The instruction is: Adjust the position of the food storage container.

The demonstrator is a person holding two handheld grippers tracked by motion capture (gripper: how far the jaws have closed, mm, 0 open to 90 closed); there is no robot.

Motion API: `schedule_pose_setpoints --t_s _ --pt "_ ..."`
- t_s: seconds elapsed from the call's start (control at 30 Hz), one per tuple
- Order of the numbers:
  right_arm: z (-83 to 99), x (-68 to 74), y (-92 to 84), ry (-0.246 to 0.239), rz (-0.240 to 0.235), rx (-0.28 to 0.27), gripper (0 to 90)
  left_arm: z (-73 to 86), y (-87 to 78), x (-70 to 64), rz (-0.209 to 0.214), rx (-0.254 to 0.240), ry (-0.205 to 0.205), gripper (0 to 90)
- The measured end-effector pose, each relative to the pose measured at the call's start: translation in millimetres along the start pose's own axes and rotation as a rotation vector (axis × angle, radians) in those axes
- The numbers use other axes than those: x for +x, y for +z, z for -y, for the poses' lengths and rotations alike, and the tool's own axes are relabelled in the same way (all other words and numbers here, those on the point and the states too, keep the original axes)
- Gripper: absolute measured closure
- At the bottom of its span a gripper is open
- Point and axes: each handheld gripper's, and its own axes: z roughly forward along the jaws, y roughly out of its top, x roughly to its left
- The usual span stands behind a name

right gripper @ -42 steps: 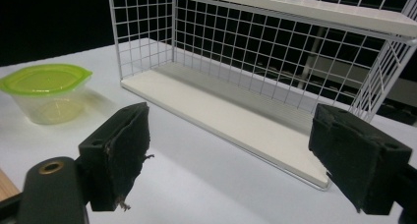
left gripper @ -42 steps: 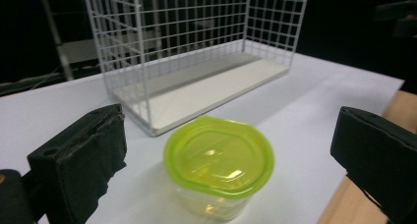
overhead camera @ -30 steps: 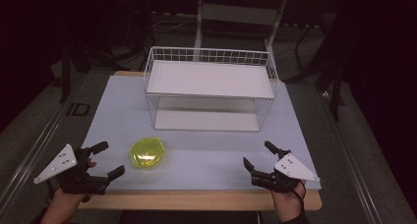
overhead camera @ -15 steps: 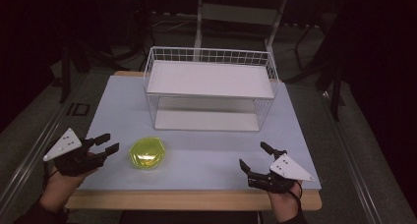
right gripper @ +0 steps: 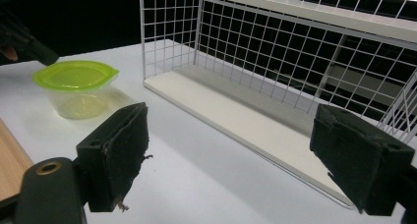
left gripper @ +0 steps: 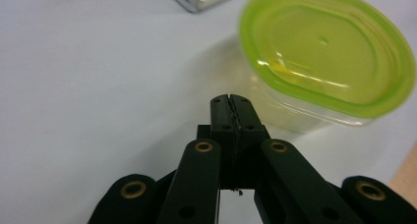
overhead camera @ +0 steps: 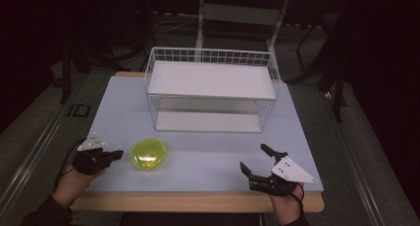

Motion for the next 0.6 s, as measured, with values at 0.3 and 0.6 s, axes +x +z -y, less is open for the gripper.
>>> schedule_pose_setpoints --t_s 0.3,0.6 --pt "-0.2 -0.8 -1.2 0.007 -0.002 -0.004 14.6 -0.3 23.4 -5.1 0.051 0.085 -0.001 90.0" --pt "-0.3 -1.7 -2.4 0.012 -0.004 -0.008 14.6 -8.1 38.3 -10.6 0.079 0.094 -0.004 90.0"
